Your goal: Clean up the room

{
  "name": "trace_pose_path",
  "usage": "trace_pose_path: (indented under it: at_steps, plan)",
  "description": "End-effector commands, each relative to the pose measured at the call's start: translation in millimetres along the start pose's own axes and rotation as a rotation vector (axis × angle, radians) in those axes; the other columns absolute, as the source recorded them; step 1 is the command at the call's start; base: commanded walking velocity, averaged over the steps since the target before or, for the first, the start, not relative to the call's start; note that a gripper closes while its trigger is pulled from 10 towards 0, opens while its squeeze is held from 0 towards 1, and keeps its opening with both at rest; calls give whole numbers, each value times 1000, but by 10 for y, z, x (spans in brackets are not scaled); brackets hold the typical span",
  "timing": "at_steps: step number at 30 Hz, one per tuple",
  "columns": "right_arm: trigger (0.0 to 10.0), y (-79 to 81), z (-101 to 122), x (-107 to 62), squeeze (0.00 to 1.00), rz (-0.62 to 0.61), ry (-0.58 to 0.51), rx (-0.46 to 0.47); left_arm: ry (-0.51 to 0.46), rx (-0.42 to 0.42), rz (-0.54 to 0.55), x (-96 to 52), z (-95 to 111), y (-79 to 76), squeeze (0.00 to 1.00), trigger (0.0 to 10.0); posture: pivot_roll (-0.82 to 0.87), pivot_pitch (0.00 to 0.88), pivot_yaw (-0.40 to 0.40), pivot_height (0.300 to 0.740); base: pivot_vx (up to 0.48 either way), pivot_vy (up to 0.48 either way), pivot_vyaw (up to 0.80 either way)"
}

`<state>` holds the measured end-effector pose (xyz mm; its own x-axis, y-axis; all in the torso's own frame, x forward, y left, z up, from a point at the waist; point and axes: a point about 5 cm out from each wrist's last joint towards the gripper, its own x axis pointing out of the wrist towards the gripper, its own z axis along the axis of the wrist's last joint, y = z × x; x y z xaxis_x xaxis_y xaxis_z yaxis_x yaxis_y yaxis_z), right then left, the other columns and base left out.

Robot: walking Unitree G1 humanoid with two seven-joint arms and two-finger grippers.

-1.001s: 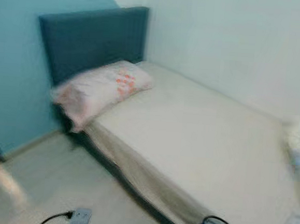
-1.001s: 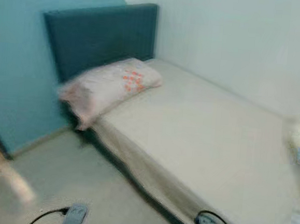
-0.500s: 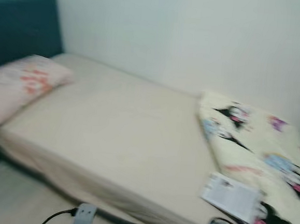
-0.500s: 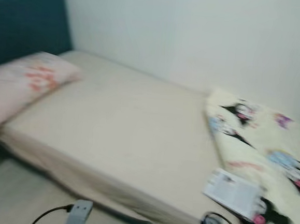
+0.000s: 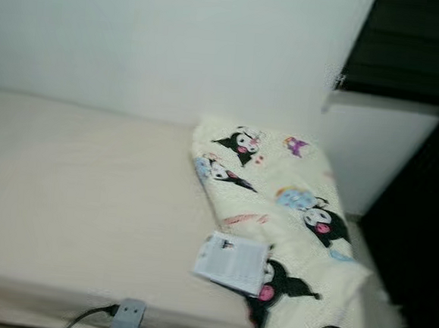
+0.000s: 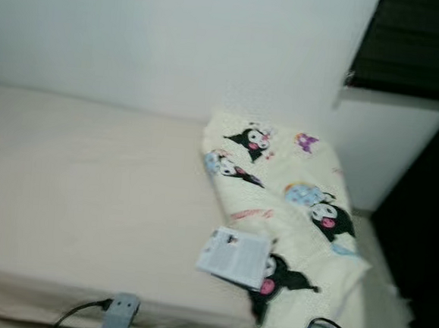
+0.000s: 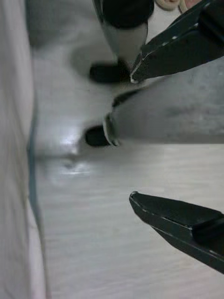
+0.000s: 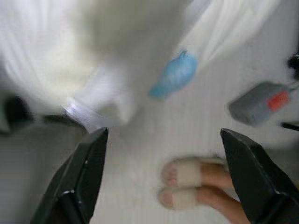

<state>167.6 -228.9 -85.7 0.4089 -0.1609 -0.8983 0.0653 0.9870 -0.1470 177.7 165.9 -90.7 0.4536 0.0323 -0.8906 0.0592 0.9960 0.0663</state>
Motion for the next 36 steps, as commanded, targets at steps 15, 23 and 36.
trace_pose_path:
  at_steps: [15, 23, 36]
  plan:
    - [10000, 81, 271, -1, 0, 27, -91, 15, -86, -45, 37, 4, 238, -44, 0, 10000, -48, 0, -66, 740, 0, -54, 0]
    - [10000, -168, 1088, -140, 0, -100, -351, 96, -322, -206, 115, -92, 536, 564, 0, 10000, -54, 0, -68, 725, 0, 0, 0]
    - [10000, -749, 1856, -532, 0, -192, -670, 429, -658, -275, -422, -328, 1577, 82, 0, 10000, -69, 0, -62, 670, 0, 0, 0]
